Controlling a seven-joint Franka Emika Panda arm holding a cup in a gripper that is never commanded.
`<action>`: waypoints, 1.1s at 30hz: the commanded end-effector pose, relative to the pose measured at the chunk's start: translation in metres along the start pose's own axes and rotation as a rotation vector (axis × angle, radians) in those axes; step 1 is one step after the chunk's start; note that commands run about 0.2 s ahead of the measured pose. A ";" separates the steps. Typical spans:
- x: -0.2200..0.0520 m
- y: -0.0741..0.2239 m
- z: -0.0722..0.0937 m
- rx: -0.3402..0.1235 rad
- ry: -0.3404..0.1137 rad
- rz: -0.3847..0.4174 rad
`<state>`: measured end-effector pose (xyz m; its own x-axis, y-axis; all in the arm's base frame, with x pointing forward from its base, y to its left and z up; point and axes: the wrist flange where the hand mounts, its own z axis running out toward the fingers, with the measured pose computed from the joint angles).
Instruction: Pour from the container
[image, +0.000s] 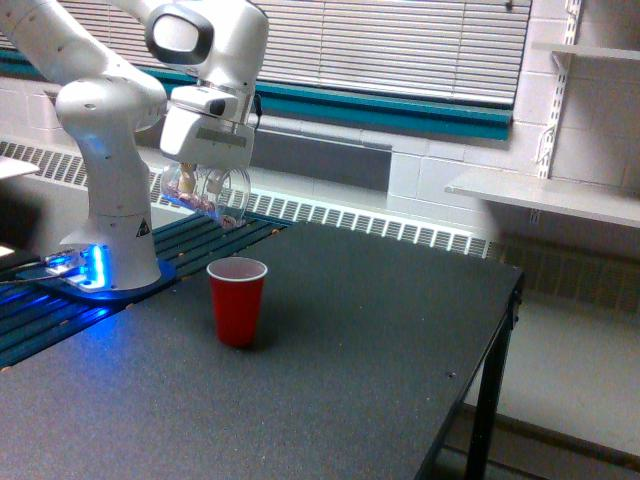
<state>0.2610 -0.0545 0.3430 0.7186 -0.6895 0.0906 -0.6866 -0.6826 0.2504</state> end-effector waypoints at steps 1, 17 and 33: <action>-0.015 -0.005 0.016 -0.051 -0.026 -0.027; -0.023 -0.008 0.023 -0.114 -0.040 -0.055; -0.027 -0.008 0.024 -0.152 -0.040 -0.075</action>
<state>0.2533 -0.0407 0.3280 0.7519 -0.6579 0.0421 -0.6250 -0.6911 0.3630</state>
